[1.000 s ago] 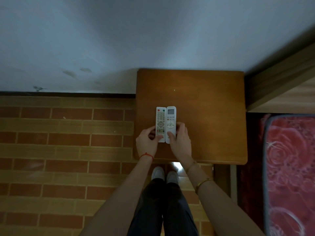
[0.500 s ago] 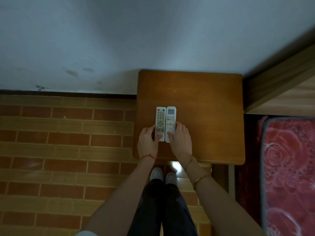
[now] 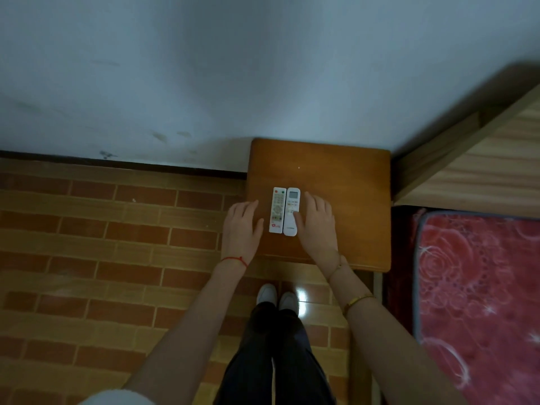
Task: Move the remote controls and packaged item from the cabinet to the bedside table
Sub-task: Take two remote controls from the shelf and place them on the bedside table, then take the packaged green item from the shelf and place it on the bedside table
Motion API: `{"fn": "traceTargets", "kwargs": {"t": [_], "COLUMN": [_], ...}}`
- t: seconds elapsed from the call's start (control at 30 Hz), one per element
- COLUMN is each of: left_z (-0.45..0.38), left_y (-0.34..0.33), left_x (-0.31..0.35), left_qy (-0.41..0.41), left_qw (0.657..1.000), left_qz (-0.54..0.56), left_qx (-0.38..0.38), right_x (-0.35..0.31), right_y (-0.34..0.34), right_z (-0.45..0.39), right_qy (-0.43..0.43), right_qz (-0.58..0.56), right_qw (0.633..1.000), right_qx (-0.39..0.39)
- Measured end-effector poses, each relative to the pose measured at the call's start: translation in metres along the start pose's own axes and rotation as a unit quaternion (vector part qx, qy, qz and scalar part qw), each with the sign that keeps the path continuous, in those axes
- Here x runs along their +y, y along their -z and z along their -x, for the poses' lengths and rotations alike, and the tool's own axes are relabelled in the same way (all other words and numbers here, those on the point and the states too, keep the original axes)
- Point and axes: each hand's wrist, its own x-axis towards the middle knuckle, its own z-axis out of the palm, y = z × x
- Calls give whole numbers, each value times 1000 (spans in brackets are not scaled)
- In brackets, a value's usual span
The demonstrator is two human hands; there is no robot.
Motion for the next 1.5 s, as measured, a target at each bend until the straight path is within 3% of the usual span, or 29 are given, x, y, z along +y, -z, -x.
{"fn": "traceTargets", "kwargs": {"t": [0.4,0.67,0.83,1.07,1.3,1.5], "left_z": [98,166,206,270,353,423], "left_y": [191,242,265,297,324,349], "left_x": [71,83,71,36,-21,-86], "left_qy": [-33,-11,2,98,198,306], "left_qw": [999,997,993,977,938,881], "left_qz": [13,43,38,40,42,55], "left_qx": [11,68,113,187,282,356], "right_x": [-81,-111,-137,-202,-294,-392], "right_y": [160,204,210,197,155,91], "right_z": [99,156,177,198,231,271], "right_qy": [99,130,176,283,418,506], "right_qz": [1,-18,-28,-1,34,52], "right_qw": [995,991,984,957,895,831], "right_qx": [8,5,-9,-62,-152,-224]}}
